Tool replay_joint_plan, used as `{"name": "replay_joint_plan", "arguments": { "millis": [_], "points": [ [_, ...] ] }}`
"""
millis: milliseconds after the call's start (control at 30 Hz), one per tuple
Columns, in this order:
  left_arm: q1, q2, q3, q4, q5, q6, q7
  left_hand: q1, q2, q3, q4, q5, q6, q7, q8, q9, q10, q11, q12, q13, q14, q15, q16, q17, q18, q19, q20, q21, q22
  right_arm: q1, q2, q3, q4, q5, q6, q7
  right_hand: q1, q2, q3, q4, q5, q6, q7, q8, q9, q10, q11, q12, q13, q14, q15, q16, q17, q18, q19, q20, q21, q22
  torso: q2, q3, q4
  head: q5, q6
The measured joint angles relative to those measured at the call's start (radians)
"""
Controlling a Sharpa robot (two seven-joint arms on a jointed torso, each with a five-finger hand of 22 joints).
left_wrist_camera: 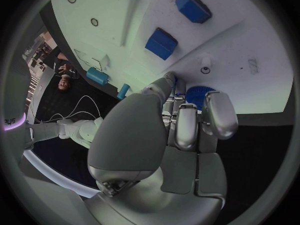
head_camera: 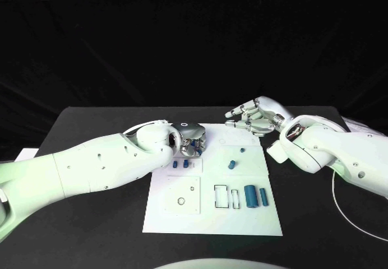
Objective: Assemble the parts on the task board
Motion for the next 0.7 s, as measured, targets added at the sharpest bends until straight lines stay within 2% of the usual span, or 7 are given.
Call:
{"name": "replay_joint_plan", "arguments": {
  "millis": [333, 467, 567, 700],
  "points": [
    [-0.002, 0.002, 0.003, -0.005, -0.002, -0.003, 0.0, 0.0, 0.0, 0.053, -0.025, 0.0, 0.028, 0.01, -0.009, -0.007, 0.028, 0.001, -0.026, 0.003, 0.0, 0.0, 0.0, -0.007, 0.0, 0.0, 0.0, 0.013, 0.001, 0.0, 0.0, 0.0, 0.0, 0.0, 0.001, 0.0, 0.0, 0.0, 0.0, 0.0, 0.0, 0.0, 0.0, 0.0, 0.0, 0.0, 0.0, 0.0, 0.0, 0.0, 0.0, 0.0, 0.0, 0.0, 0.0, 0.0, 0.0, 0.0, 0.0, 0.0003, 0.0004, -0.002, -0.001],
    [-0.006, -0.01, 0.006, 0.005, 0.0, -0.006, 0.0, -0.009, -0.007, 0.062, -0.028, 0.0, 0.035, 0.01, -0.011, -0.009, 0.036, 0.0, -0.029, 0.005, 0.0, 0.0, 0.0, -0.01, 0.0, 0.0, 0.0, 0.019, 0.001, 0.0, 0.001, 0.0, -0.001, 0.0, 0.001, 0.0, 0.0, 0.0, 0.0, 0.0, 0.0, 0.0, 0.0, 0.0, 0.0, 0.0, 0.0, 0.004, 0.001, 0.0, 0.0, 0.0, 0.0, 0.0, 0.0, 0.0, 0.0, 0.0, 0.0, -0.0002, 0.0003, -0.004, 0.0],
    [-0.009, -0.025, 0.016, 0.016, 0.004, -0.01, 0.0, -0.012, -0.003, 0.062, -0.028, 0.0, 0.035, 0.01, -0.011, -0.009, 0.036, 0.0, -0.032, 0.005, 0.0, 0.0, 0.0, -0.012, 0.0, 0.0, 0.0, 0.023, 0.001, -0.001, 0.002, 0.0, -0.002, 0.0, 0.001, 0.0, 0.0, 0.0, 0.0, 0.0, 0.0, 0.0, 0.0, 0.0, 0.0, 0.0, 0.0, 0.004, 0.001, 0.0, 0.0, 0.0, 0.0, 0.0, 0.0, 0.0, 0.0, 0.0, 0.0, -0.0003, 0.0003, -0.004, 0.001],
    [-0.005, -0.05, 0.035, 0.049, 0.02, -0.019, 0.0, -0.013, -0.003, 0.068, -0.034, 0.0, 0.035, 0.01, -0.012, -0.009, 0.042, -0.001, -0.035, 0.005, 0.0, 0.0, 0.0, -0.015, 0.0, 0.0, 0.0, 0.023, 0.001, -0.001, 0.002, 0.0, -0.004, 0.0, 0.002, 0.0, 0.0, 0.0, 0.0, 0.0, 0.0, 0.0, 0.0, 0.0, 0.0, 0.0, 0.0, 0.004, 0.001, 0.0, 0.0, 0.0, 0.0, 0.0, 0.0, 0.0, 0.0, 0.0, -0.001, 0.0001, 0.0003, -0.004, 0.004]
  ]
}}
